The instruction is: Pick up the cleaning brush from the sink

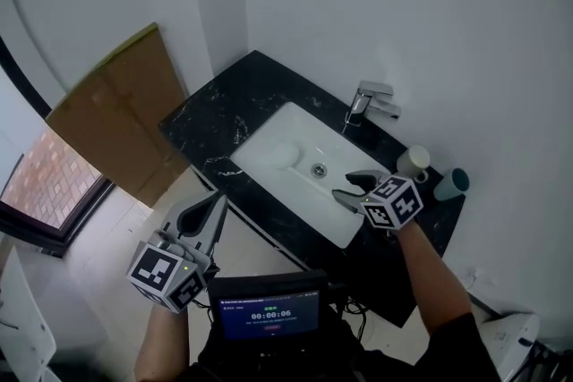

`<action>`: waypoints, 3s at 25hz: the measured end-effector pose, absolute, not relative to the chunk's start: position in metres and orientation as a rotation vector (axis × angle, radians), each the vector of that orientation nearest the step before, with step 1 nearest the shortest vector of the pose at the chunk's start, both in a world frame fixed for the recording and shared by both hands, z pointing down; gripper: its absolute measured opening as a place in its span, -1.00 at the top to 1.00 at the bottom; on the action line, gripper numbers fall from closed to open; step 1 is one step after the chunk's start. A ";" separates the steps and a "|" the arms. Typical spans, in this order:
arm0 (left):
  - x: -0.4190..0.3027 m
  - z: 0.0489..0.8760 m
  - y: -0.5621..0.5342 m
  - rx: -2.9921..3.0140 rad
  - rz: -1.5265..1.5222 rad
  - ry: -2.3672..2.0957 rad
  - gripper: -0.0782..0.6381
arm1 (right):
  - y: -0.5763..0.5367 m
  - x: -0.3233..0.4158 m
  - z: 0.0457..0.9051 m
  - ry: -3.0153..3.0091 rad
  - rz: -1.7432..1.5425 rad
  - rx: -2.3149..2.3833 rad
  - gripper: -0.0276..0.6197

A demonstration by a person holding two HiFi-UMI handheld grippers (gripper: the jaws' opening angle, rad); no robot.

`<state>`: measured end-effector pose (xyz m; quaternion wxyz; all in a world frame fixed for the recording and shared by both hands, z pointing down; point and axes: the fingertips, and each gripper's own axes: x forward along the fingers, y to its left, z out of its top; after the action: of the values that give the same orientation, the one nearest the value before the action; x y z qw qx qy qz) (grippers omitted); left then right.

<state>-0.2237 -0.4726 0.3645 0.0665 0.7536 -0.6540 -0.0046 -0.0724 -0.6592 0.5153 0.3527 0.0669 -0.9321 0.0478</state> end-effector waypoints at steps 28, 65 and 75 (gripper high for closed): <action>-0.262 0.405 -0.507 2.151 0.011 -2.026 0.75 | -0.692 -0.043 0.700 -1.864 0.214 0.182 0.65; -0.201 0.376 -0.361 2.652 0.041 -1.484 0.76 | -0.351 0.040 0.443 -2.417 0.361 1.028 0.66; -0.074 0.366 -0.221 2.724 0.076 -1.431 0.75 | -0.205 0.146 0.406 -2.498 0.294 1.197 0.66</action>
<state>-0.0743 -0.2210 0.3661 0.0319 0.8845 -0.4648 0.0247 0.1463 -0.2050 0.4059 0.1773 0.4230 -0.8825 0.1040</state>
